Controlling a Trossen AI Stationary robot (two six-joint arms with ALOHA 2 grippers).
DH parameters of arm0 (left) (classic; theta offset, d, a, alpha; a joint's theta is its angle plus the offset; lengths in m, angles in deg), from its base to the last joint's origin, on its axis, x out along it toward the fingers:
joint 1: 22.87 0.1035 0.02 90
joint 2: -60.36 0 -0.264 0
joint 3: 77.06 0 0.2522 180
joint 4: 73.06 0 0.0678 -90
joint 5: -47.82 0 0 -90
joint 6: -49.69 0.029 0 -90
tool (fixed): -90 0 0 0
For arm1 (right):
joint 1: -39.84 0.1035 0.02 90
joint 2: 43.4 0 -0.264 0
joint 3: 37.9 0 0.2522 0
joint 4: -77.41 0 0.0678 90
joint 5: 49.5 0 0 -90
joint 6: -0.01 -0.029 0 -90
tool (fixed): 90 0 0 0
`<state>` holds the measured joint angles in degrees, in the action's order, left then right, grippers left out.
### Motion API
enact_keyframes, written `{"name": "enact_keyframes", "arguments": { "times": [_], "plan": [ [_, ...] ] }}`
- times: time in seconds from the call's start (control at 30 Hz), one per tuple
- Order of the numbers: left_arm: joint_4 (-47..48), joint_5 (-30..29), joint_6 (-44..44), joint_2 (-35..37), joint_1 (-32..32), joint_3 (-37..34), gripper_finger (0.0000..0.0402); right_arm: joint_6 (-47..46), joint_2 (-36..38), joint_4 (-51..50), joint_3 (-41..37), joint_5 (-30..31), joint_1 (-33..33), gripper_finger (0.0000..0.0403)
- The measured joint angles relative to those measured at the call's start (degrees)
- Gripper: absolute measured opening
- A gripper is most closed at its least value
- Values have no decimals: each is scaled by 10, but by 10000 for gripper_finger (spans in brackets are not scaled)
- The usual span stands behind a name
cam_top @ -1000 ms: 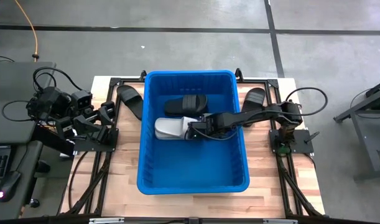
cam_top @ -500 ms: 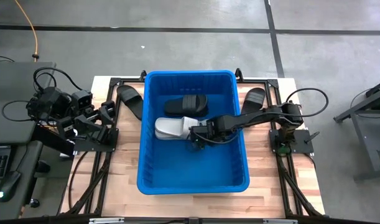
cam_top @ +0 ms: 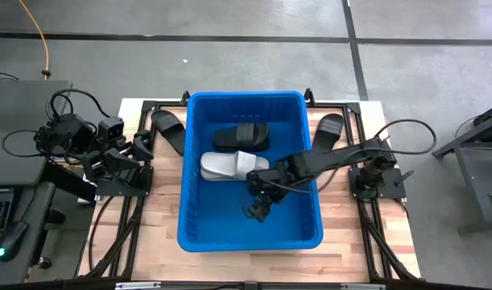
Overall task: Pick and place slides into bin
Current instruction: Put the black slide into the blue bin
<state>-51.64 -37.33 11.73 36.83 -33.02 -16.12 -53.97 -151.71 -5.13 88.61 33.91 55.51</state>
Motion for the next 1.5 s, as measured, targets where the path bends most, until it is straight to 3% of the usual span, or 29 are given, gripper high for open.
{"name": "enact_keyframes", "arguments": {
  "times": [0.27,0.33,0.57,0.7,0.87,1.1,1.3,1.5],
  "plan": [
    [-2,0,2,0,0,0,193,-25,0,-36,207,-35,84,287],
    [-1,0,11,0,0,0,193,-50,13,-68,221,-5,109,287],
    [-1,-30,16,-4,0,0,193,-209,100,-216,122,70,222,287],
    [1,-50,18,-11,0,0,193,-241,151,-216,59,122,258,287],
    [2,-100,20,-27,0,0,193,-264,236,-213,-71,122,258,287],
    [-2,-121,-3,-56,0,0,193,-251,366,-212,-282,35,266,287],
    [0,-148,-11,-81,0,0,193,-251,472,-212,-420,84,258,287],
    [-2,-185,-25,-104,0,0,193,-281,534,-212,-505,111,214,287]
  ]
}}
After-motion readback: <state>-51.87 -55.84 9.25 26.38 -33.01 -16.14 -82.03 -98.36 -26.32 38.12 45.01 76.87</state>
